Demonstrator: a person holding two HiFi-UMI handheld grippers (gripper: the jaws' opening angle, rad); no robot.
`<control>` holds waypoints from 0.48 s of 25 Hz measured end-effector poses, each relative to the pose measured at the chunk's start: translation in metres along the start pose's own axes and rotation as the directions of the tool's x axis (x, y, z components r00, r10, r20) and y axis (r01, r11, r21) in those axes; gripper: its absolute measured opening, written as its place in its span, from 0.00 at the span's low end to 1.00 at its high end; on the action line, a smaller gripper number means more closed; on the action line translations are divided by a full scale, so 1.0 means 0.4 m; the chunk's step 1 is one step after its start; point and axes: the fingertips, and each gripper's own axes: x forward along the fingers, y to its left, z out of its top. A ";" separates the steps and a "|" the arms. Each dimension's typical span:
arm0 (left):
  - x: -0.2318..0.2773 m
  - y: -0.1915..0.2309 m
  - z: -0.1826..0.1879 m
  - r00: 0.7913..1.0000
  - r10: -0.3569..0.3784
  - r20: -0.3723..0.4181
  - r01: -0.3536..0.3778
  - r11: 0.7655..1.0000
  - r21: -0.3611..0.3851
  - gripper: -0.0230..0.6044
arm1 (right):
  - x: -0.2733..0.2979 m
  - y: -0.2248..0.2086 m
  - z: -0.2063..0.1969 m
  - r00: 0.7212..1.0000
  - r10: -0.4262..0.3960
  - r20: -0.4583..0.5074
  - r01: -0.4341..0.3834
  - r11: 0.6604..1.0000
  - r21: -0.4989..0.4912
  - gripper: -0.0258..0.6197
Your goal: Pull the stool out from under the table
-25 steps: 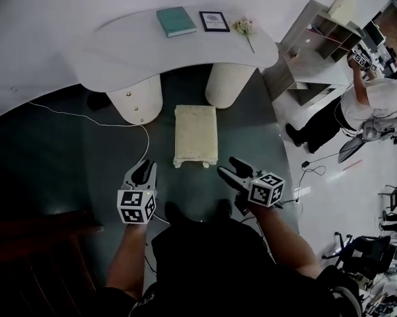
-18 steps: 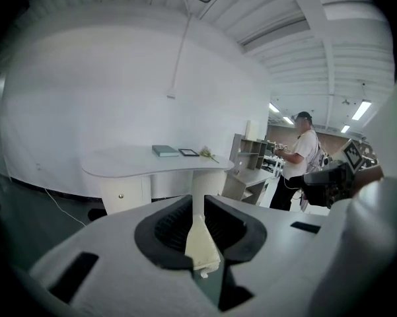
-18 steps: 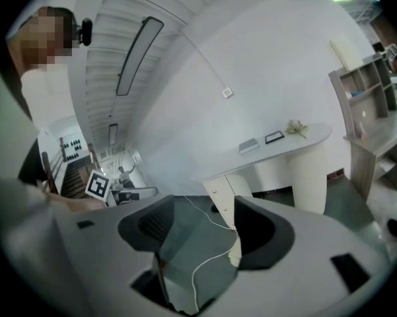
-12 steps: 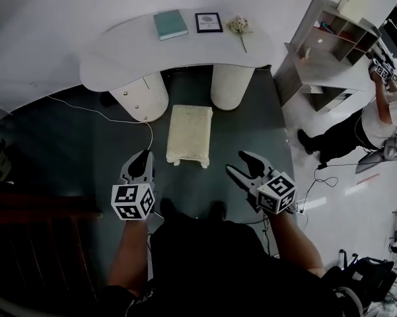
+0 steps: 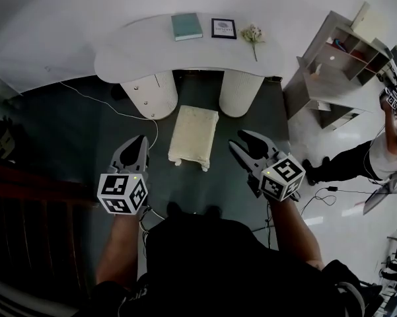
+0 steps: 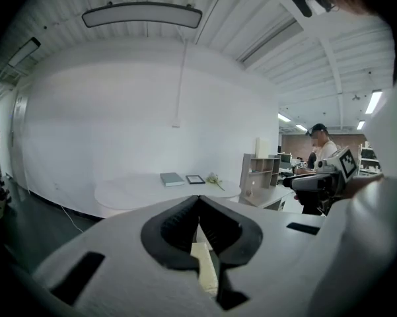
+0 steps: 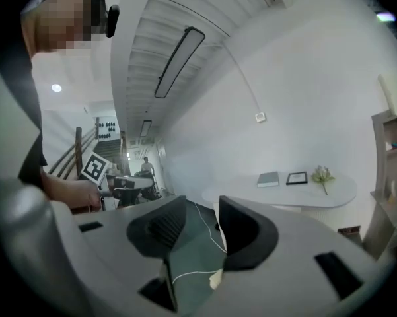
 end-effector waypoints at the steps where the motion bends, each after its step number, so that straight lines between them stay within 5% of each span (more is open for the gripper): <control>1: -0.003 0.005 0.013 1.000 -0.006 0.007 0.006 1.000 0.004 0.04 | 0.011 0.011 0.022 1.000 0.007 0.011 -0.007 1.000 -0.012 0.29; 6: -0.005 0.048 0.082 0.999 -0.037 0.034 0.035 0.999 0.035 0.04 | 0.064 0.062 0.121 0.998 0.030 0.046 -0.027 0.997 -0.076 0.26; 12: -0.014 0.117 0.152 0.996 -0.048 0.081 0.042 0.996 0.074 0.04 | 0.082 0.089 0.189 0.991 -0.057 0.122 0.068 0.994 -0.089 0.20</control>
